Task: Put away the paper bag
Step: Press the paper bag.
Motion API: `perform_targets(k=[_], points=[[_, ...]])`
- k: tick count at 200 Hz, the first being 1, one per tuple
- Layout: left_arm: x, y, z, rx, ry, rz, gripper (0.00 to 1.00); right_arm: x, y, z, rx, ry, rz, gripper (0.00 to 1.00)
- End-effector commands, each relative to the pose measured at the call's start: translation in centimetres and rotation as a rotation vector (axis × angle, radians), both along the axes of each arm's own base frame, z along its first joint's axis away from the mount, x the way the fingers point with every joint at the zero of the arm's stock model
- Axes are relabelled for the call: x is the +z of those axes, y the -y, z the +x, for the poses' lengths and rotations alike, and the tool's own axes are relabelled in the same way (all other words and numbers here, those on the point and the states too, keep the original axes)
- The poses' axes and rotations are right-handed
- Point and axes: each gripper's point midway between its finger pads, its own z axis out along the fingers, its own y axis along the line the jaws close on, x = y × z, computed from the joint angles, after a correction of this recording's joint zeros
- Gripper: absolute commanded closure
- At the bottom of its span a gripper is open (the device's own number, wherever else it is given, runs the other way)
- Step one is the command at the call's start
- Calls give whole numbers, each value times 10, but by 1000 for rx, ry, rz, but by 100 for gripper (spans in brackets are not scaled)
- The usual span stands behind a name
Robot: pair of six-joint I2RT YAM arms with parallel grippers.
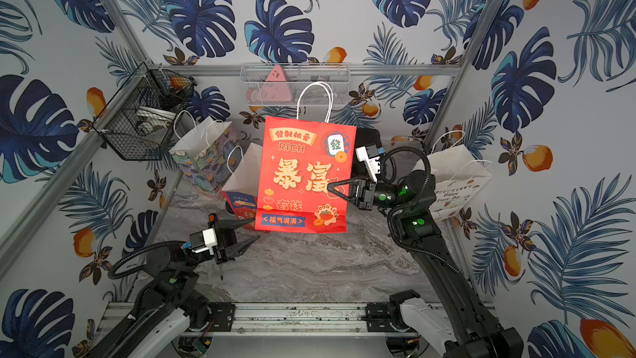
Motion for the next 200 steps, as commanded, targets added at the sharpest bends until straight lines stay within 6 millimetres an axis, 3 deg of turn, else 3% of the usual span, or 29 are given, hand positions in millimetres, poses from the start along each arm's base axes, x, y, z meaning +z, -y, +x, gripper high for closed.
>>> perform_targets(k=[1,86,142,173,186,200], points=[[16,1,-13,-41,88,-12,54,13,1,2,-11,18,43,100],[24,5,12,26,64,-30,57,-2,-9,4,14,-15,22,100],[27,11,7,-15,80,-27,81,-8,-18,11,6,-45,30,100],[27,13,4,-30,87,-19,88,-12,-20,15,1,-67,29,100],[27,14,3,-33,87,-13,86,-13,-20,16,0,-69,28,100],[25,14,5,-20,81,-5,72,-14,-21,16,1,-70,25,100]])
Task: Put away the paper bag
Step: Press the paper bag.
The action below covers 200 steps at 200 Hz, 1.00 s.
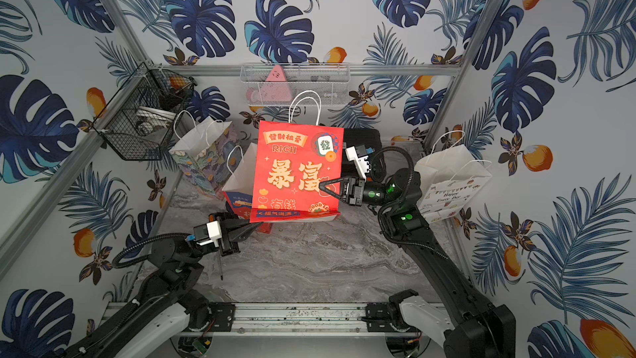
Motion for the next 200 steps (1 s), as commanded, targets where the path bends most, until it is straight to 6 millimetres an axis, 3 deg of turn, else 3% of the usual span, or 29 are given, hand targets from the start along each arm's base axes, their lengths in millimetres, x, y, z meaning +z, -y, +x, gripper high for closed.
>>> perform_targets(k=[1,33,77,96,119,164,200], points=[[5,1,-6,-10,41,8,71,5,0,3,-21,21,14,100],[4,3,-7,-14,41,25,71,4,-1,3,-20,22,11,100],[6,7,-9,-52,32,14,87,-10,-6,4,-20,7,-39,100],[5,8,-6,-57,14,18,100,-16,-8,1,-13,17,-68,100],[2,10,-2,-50,-26,28,100,-20,-8,-1,-11,26,-91,100],[-15,7,12,17,-141,73,100,-9,-4,-12,-12,108,-104,100],[-29,1,17,71,-230,94,72,2,1,-22,-36,203,-116,100]])
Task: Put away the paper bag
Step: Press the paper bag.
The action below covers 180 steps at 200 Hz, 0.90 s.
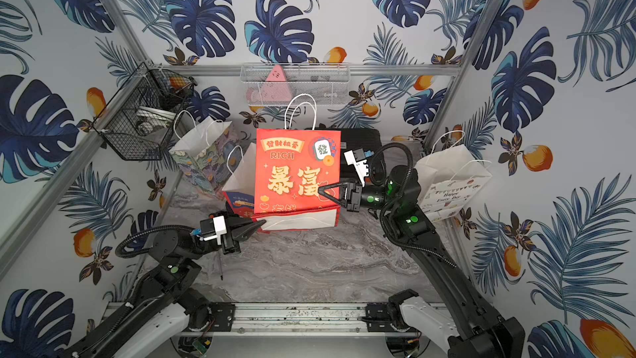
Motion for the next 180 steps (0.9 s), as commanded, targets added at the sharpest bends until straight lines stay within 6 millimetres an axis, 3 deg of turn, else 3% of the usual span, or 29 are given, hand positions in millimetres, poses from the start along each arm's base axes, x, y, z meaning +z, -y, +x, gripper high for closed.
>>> perform_targets(k=[1,55,72,86,126,180], points=[[-16,-3,8,49,-92,33,71,7,2,-8,-1,88,-16,100],[-31,-13,24,154,-224,51,41,10,6,-22,21,196,-50,100],[-27,-12,26,146,-231,30,23,6,6,-27,42,218,-67,100],[-24,-10,27,134,-242,14,2,2,6,-32,72,232,-82,100],[-23,-2,34,96,-295,1,1,0,6,-48,151,246,-81,100],[-12,18,19,-123,-358,-49,1,-18,5,-56,209,233,-116,100]])
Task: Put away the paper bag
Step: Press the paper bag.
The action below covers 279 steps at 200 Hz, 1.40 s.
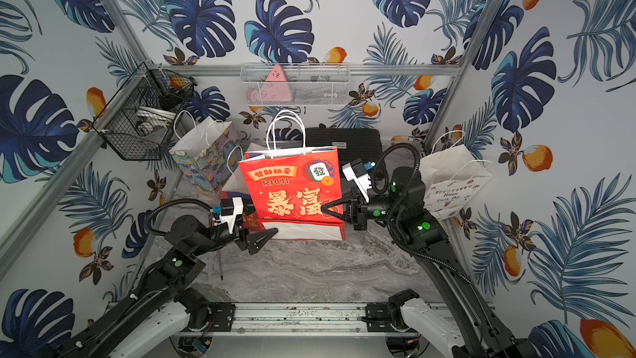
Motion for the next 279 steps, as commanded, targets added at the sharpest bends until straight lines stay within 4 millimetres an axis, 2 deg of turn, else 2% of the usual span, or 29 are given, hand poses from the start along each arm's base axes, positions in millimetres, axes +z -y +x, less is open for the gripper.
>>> perform_targets(k=[1,51,77,101,117,123,134,146,160,181,203,222,256,279], points=[[25,9,-16,-128,18,-82,2,-5,0,-11,66,6,-8,100],[28,19,-19,-237,-26,-119,27,-2,0,-18,89,40,9,100],[27,20,-21,-252,-30,-115,56,-1,0,-19,82,60,16,100],[26,19,-25,-261,-24,-108,73,-1,0,-18,75,73,17,100],[26,19,-27,-269,-25,-104,93,-2,1,-16,50,81,6,100],[27,19,-27,-269,-25,-102,100,-3,1,-15,39,86,-1,93],[25,19,-27,-267,-31,-94,100,-3,2,-12,12,98,-14,75],[24,19,-27,-262,-36,-84,100,-4,4,-9,-31,114,-36,63],[21,19,-25,-250,-40,-67,100,-5,11,-2,-124,145,-87,37],[15,17,-26,-225,-27,-32,100,-7,34,15,-359,211,-196,19],[15,14,-30,-209,8,-10,100,-13,58,13,-507,283,-237,9],[21,12,-32,-203,37,-12,100,-34,65,-1,-506,311,-257,2],[32,13,-39,-244,63,-25,100,-79,51,-27,-306,180,-303,1],[39,14,-43,-278,67,-46,100,-89,41,-28,-232,90,-296,5]])
